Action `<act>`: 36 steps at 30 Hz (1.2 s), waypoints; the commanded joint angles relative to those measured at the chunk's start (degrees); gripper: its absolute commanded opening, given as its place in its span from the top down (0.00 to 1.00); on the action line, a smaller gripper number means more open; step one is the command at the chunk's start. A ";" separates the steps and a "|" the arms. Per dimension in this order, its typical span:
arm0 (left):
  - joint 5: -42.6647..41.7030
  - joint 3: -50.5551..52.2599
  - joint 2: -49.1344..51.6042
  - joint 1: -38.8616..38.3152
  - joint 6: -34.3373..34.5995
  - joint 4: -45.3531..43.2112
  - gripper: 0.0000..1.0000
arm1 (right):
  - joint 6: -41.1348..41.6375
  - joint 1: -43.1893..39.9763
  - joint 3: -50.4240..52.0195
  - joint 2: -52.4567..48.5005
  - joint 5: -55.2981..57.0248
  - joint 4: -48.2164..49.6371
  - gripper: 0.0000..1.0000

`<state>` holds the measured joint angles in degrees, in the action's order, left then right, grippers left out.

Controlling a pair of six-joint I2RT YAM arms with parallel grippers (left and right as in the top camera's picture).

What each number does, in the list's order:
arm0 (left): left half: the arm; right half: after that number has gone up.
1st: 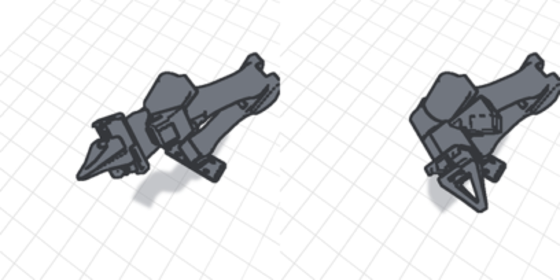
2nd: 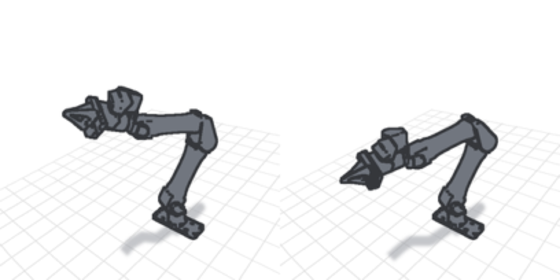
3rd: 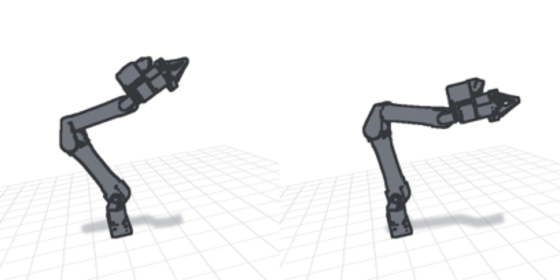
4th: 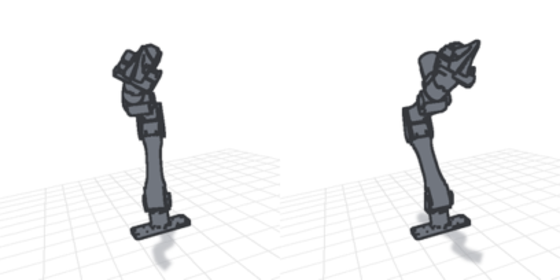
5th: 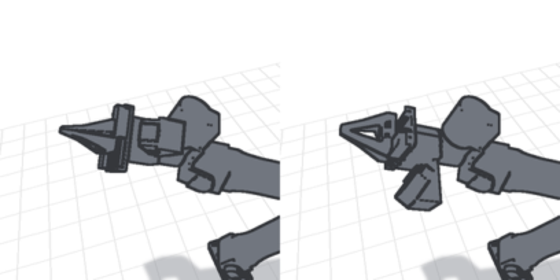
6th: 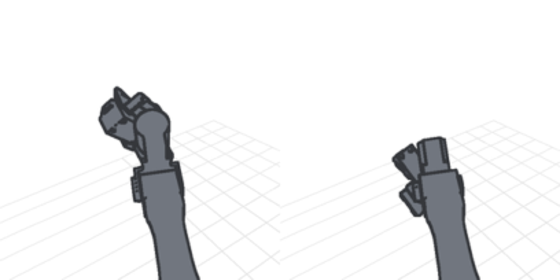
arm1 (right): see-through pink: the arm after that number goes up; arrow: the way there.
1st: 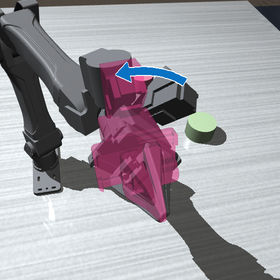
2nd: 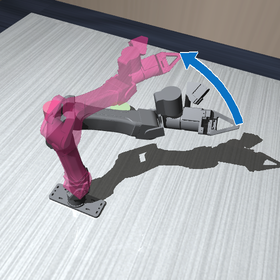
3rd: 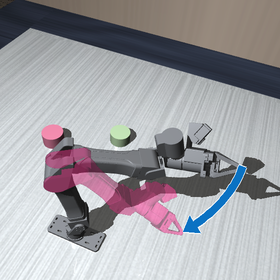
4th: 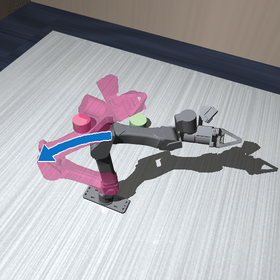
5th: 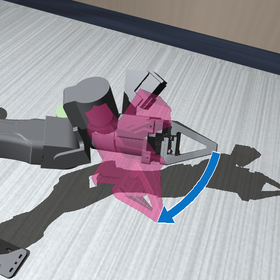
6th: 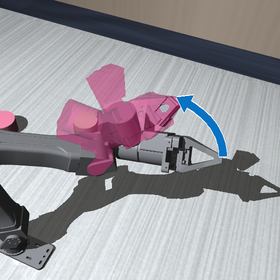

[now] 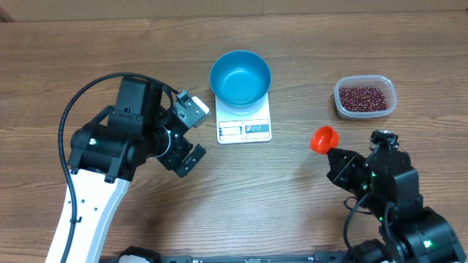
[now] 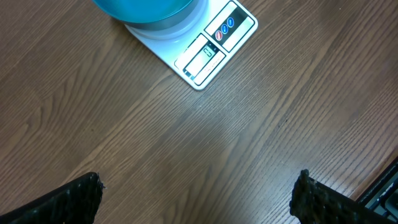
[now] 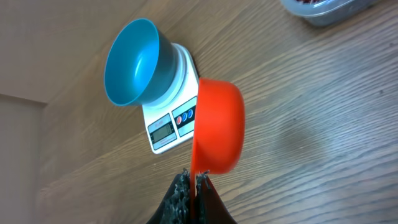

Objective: Scoop item into bowl and weigh 150g on scale

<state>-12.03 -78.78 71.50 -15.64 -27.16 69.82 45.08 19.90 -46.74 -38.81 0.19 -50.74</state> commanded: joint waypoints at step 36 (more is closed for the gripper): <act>-1.11 0.42 0.17 0.26 0.59 -0.15 0.00 | -8.55 -0.26 0.33 -1.90 -2.38 4.09 0.96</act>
<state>-12.03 -78.78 71.50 -15.64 -27.16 69.82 42.19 19.90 -46.70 -40.93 -3.03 -46.57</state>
